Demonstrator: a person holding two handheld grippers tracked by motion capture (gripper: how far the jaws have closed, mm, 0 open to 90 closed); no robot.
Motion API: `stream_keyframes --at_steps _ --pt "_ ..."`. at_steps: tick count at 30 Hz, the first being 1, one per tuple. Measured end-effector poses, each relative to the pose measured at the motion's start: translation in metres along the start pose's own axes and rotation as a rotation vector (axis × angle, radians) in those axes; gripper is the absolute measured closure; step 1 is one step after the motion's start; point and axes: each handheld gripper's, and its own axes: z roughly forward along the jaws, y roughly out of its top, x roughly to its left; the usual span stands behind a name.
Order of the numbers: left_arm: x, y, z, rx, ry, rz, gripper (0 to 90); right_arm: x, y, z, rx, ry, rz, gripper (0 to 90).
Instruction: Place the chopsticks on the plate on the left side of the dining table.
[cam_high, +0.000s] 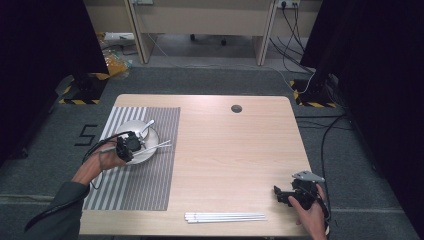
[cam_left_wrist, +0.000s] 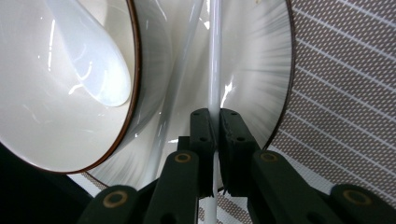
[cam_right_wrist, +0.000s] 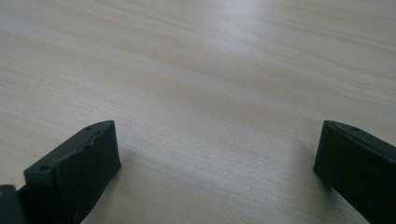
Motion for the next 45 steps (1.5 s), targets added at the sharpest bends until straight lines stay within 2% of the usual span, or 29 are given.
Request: stream_keyframes --at_steps 3,9,17,21,26,37,45 --pt "0.002 -0.002 0.0 0.001 0.011 -0.013 83.5 0.0 0.0 0.0 0.0 0.0 0.0 0.3" --pt "0.003 -0.006 -0.001 0.001 0.029 -0.002 80.7 0.0 0.0 0.0 0.0 0.0 0.0 0.3" --pt "0.005 -0.007 0.001 0.002 0.046 -0.009 77.7 0.0 0.0 0.0 0.0 0.0 0.0 0.3" --pt "0.006 -0.009 -0.001 -0.001 0.054 -0.032 77.2 0.0 0.0 0.0 0.0 0.0 0.0 0.3" --pt "0.008 -0.012 -0.001 0.011 0.052 -0.028 76.3 0.0 0.0 0.0 0.0 0.0 -0.001 0.3" --pt "0.01 -0.015 0.0 0.015 0.099 -0.058 72.6 0.0 0.0 0.0 -0.001 0.0 -0.001 0.3" --pt "0.01 -0.019 0.004 0.031 0.106 -0.062 69.6 0.0 0.0 0.0 0.0 0.0 0.0 0.3"
